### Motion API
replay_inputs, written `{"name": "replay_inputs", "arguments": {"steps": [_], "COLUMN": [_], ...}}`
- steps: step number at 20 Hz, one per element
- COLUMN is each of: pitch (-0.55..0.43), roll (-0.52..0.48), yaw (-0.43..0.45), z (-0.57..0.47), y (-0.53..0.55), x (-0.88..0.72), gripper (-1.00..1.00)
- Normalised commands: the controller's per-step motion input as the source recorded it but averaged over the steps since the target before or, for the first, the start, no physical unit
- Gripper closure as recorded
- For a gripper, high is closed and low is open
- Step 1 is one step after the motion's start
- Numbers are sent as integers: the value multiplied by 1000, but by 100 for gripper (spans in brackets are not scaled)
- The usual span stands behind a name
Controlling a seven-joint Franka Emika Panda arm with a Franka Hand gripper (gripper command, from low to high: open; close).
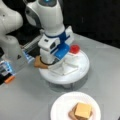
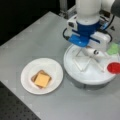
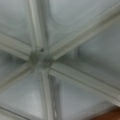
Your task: Ingredient selection for cheeseburger or sandwich
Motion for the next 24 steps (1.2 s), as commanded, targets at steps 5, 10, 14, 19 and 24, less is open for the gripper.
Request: {"name": "replay_inputs", "arguments": {"steps": [5,10,14,19,24], "pitch": [-158,-173,-217,-224,-217], "roll": [26,49,37,45,68], "yaw": [-83,-26,23,71,81], "z": [-176,-219,-248,-240,-182], "y": [208,78,24,43,115], "x": [-207,-258,-267,-266,-229], "gripper": [-100,-100,-100,-100,-100]}}
